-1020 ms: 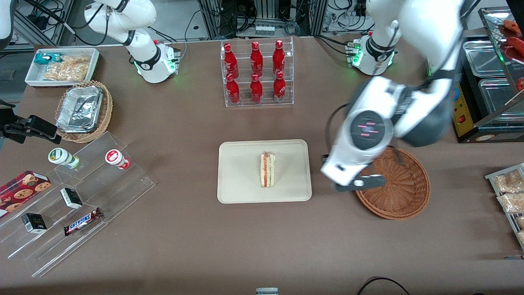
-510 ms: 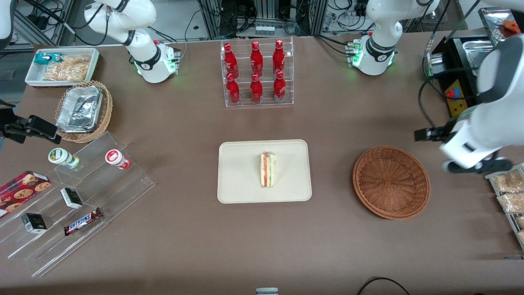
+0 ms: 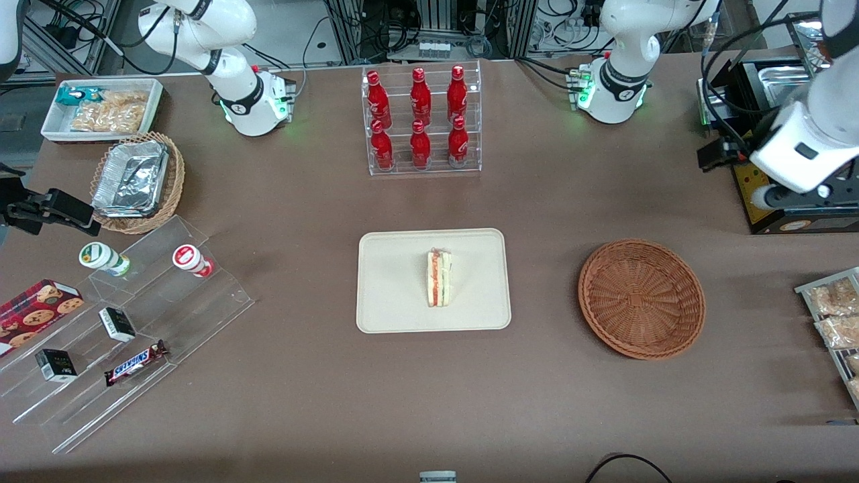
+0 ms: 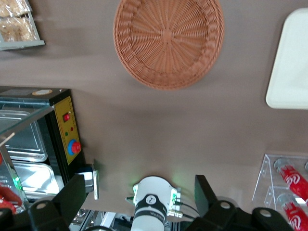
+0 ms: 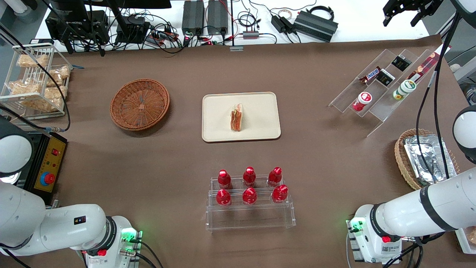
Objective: Place sandwich from basket to tray
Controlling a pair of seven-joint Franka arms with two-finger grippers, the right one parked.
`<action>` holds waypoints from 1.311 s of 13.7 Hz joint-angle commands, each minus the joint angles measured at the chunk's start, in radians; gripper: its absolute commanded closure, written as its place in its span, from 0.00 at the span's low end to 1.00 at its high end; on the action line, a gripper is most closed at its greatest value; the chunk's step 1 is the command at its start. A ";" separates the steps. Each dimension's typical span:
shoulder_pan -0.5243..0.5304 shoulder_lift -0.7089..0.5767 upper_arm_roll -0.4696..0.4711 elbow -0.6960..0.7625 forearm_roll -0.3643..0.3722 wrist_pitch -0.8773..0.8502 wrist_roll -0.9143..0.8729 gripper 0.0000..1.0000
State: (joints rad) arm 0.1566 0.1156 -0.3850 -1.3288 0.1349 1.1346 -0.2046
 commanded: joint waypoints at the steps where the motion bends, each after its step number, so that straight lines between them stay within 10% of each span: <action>1: -0.003 -0.187 0.006 -0.217 -0.055 0.054 -0.007 0.00; 18: 0.006 -0.097 0.015 -0.188 -0.088 0.155 -0.095 0.00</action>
State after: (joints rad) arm 0.1549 0.0186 -0.3674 -1.5284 0.0338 1.2853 -0.2896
